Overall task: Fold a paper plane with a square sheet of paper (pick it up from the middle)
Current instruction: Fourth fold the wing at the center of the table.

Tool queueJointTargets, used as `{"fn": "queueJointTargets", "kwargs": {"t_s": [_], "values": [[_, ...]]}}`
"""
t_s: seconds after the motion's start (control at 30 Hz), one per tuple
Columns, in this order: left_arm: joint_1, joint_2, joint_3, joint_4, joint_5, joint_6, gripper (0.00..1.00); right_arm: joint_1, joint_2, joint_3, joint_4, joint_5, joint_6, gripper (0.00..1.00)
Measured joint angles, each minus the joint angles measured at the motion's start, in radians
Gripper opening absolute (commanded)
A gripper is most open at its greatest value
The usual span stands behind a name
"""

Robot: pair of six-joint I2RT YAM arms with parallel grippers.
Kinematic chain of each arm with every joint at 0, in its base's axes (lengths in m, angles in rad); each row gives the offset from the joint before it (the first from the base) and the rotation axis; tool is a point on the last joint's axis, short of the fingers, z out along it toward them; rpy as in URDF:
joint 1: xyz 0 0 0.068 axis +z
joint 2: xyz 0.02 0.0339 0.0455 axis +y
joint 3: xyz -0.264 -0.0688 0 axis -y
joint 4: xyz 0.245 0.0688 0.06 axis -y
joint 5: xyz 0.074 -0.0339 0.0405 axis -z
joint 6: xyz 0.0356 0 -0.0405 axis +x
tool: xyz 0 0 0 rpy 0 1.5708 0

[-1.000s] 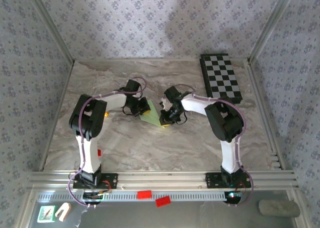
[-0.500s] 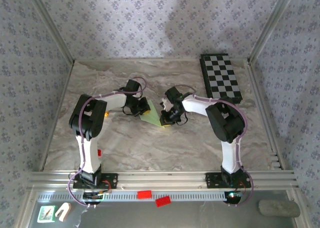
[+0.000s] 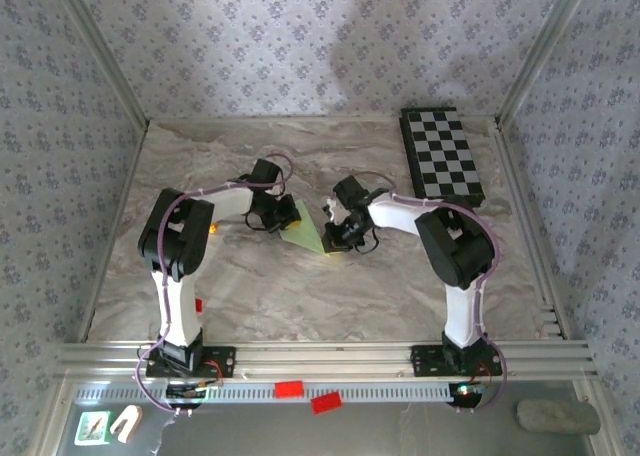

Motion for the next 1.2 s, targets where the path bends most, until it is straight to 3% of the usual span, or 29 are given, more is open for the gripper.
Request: {"fn": "queueJointTargets", "kwargs": {"t_s": [0.63,0.93,1.2], "values": [[0.001,-0.001,-0.009,0.018,0.021,0.0,0.09,0.0,-0.095,-0.018,-0.008,0.014,0.026,0.09],[0.002,-0.001,-0.011,0.027,0.03,0.0,0.1,0.02,0.067,0.2,0.023,0.003,0.034,0.08],[0.002,-0.001,-0.011,0.03,0.031,0.0,0.11,0.031,0.154,0.223,0.014,-0.001,0.034,0.08]]}}
